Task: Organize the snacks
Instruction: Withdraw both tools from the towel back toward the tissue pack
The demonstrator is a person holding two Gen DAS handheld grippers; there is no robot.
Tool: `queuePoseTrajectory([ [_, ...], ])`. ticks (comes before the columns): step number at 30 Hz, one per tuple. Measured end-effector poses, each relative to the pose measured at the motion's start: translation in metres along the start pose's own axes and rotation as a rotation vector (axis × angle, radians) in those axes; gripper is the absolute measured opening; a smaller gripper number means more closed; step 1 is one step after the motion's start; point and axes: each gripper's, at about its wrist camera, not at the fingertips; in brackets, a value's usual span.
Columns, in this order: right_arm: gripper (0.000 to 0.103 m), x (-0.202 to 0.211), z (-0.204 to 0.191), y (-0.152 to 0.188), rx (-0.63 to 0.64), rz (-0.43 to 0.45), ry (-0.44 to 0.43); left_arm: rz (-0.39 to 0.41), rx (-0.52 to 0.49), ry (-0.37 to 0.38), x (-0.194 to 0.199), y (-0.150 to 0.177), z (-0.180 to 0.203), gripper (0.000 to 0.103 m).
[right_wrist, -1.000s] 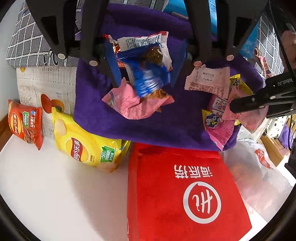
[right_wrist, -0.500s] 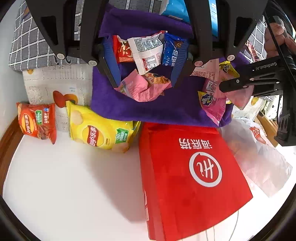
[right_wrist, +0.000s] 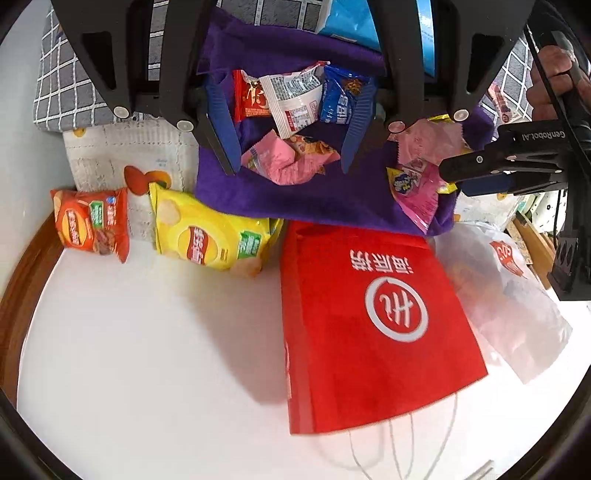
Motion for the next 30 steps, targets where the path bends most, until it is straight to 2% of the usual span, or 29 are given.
queuePoseTrajectory([
  [6,0.056,0.024,0.003,0.006,-0.037,0.008,-0.009,0.052,-0.008,0.015,0.031,-0.001,0.014,0.071],
  [13,0.056,0.065,0.001,0.024,-0.054,0.024,-0.001,0.104,-0.092,0.034,0.071,0.005,0.048,0.071],
  [17,0.056,0.083,-0.007,0.04,-0.03,0.02,0.033,0.098,-0.106,0.035,0.09,0.013,0.057,0.071],
  [22,0.056,0.096,-0.017,0.07,-0.053,0.006,-0.012,0.111,-0.12,-0.023,0.116,0.035,0.052,0.071],
  [26,0.056,0.099,-0.031,0.094,-0.046,-0.008,-0.025,0.102,-0.104,-0.071,0.128,0.058,0.033,0.071],
  [30,0.056,0.096,-0.045,0.123,-0.055,-0.047,-0.075,0.091,-0.068,-0.126,0.134,0.084,0.008,0.071],
])
Point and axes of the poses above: each gripper's, at about its wrist camera, not at the fingertips, and x roughly against the way its jaws point, z to its right, y to its underside, and after that the axes turned 6 degrees about y, right-handed
